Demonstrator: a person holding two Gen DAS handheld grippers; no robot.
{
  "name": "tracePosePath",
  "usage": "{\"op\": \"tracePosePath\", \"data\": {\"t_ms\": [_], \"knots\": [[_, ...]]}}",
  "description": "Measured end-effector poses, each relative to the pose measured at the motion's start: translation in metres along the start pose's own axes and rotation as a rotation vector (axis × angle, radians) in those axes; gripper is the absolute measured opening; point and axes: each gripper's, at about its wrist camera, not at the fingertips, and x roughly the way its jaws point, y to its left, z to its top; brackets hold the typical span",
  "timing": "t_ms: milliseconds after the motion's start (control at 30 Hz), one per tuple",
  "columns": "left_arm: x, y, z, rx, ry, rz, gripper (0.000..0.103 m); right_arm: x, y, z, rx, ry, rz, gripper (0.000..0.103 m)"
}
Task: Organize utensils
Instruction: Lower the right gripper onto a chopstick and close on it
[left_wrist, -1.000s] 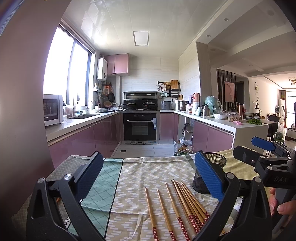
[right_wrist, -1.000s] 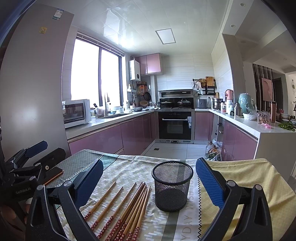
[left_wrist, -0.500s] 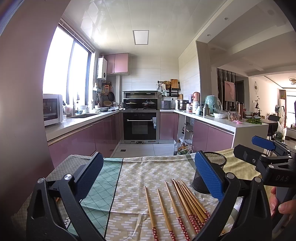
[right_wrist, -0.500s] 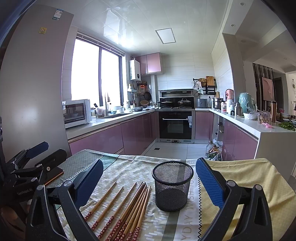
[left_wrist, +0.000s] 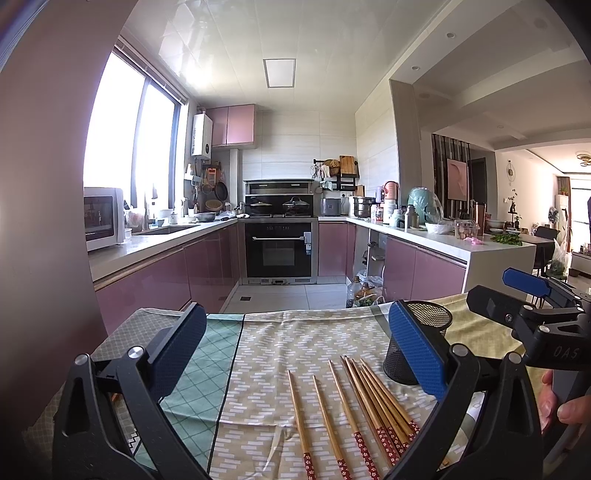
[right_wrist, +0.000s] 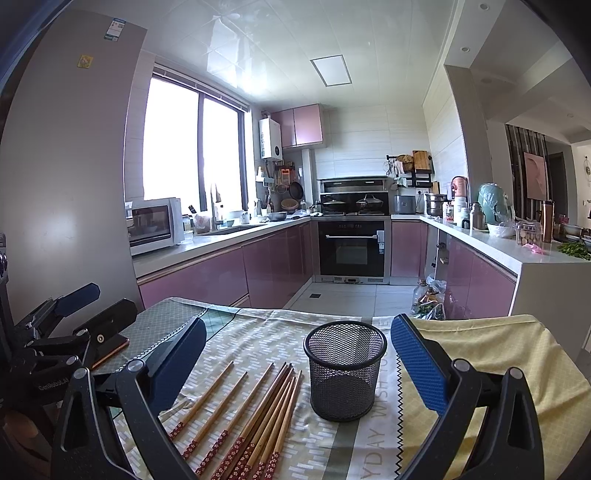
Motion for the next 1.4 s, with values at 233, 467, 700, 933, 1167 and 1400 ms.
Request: {"op": "tracePosePath", "data": {"t_ms": [233, 467, 700, 933, 1167, 1400], "knots": [[0.016, -0.007, -0.014, 0.060, 0.034, 0.003, 0.097, 0.005, 0.000, -0.002, 0.003, 0.040, 0.024, 0.097], [0.038, -0.006, -0.021, 0.302, 0.231, 0.023, 0.097, 0.021, 0.003, -0.015, -0.028, 0.158, 0.045, 0.095], [0.072, 0.001, -0.049, 0.256, 0.255, 0.009, 0.090, 0.063, 0.006, -0.053, -0.048, 0.420, 0.053, 0.062], [0.115, 0.011, -0.077, 0.267, 0.418, -0.027, 0.070, 0.094, 0.004, -0.079, -0.039, 0.568, 0.067, 0.051], [0.137, 0.006, -0.104, 0.197, 0.626, -0.107, 0.063, 0.108, 0.000, -0.086, -0.013, 0.625, 0.073, 0.042], [0.153, 0.005, -0.111, 0.165, 0.718, -0.139, 0.044, 0.113, -0.002, -0.085, -0.040, 0.654, 0.070, 0.037]]}}
